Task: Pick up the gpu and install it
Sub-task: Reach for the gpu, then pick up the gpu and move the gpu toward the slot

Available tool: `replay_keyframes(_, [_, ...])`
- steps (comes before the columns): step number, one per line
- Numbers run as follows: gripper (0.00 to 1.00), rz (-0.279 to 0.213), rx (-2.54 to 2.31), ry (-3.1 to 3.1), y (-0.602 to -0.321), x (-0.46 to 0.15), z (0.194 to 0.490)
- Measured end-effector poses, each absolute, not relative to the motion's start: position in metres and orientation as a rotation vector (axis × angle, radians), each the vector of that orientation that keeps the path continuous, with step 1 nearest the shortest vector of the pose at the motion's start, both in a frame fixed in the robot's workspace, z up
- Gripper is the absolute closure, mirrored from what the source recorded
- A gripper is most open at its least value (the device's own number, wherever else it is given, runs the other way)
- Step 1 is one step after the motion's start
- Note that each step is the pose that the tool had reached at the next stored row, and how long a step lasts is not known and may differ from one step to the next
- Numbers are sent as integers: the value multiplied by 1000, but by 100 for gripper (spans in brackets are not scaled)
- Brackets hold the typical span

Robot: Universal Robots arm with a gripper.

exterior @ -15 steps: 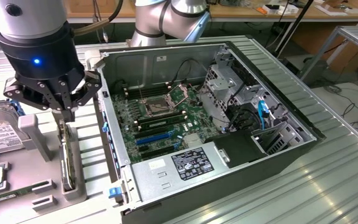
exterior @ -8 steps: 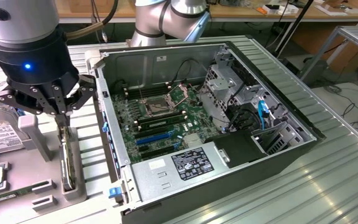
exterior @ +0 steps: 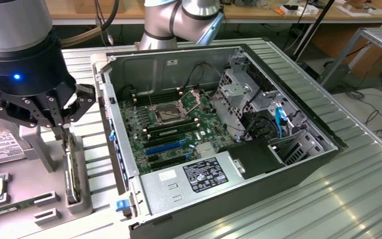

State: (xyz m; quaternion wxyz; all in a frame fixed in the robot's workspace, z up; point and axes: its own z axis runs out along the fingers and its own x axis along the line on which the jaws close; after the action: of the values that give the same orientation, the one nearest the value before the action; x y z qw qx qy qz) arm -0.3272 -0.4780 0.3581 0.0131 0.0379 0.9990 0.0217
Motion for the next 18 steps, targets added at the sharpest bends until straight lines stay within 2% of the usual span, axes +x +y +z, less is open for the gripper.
replay_keyframes(18, [89,68,118,3112,-481,-332,358])
